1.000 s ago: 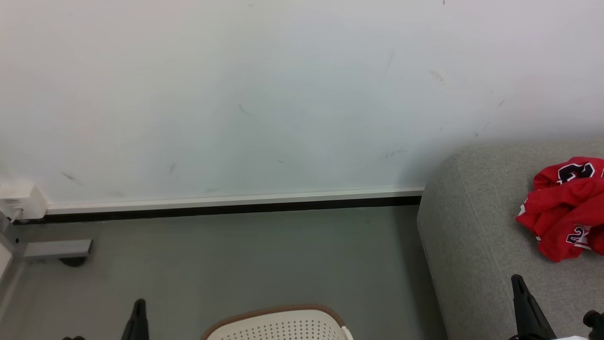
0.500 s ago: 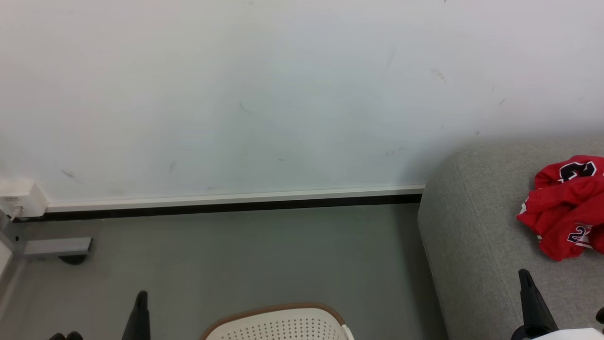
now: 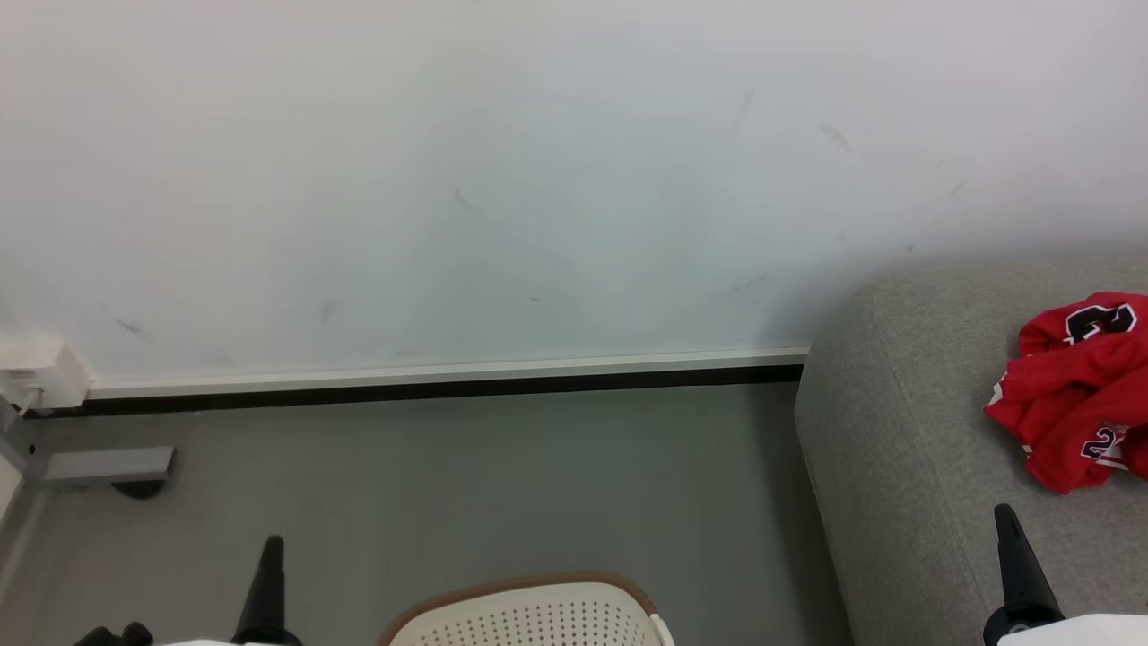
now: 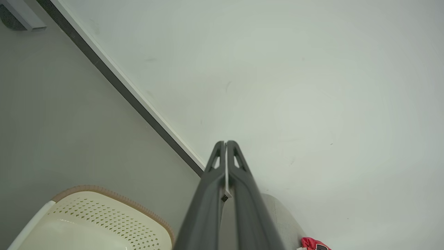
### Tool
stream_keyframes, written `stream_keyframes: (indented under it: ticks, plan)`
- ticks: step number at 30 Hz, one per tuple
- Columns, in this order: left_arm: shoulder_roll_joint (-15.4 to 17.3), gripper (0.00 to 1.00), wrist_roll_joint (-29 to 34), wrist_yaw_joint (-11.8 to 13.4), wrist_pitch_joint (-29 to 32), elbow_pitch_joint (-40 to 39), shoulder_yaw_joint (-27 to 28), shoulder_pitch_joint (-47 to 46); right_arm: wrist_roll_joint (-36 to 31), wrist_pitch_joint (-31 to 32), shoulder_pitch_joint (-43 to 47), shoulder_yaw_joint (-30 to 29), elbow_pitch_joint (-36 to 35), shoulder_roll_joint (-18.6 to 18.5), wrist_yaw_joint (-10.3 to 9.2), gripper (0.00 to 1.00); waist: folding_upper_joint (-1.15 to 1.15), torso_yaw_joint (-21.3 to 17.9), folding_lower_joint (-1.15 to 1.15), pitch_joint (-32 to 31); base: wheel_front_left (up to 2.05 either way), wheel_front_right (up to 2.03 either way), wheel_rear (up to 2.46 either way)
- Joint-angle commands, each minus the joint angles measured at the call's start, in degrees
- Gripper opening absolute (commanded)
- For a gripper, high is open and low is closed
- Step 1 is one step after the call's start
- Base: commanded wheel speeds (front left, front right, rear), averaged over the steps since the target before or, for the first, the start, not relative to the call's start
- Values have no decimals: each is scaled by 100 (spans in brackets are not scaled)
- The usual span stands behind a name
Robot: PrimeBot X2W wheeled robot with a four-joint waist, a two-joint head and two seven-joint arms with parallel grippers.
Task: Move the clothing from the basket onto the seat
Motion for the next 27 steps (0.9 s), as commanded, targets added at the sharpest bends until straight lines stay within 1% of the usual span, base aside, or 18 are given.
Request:
stream_keyframes:
  ticks: [1,27]
  plan:
    - [32,0,-154,-27,44,-85,34,-125,149,45,-130,-69,-73,-26,-5,0,0,1,0,3,0,0,0]
    - [9,0,-1598,-130,443,-125,77,-291,1416,443,-228,-371,-89,127,-9,0,0,13,0,74,0,0,0]
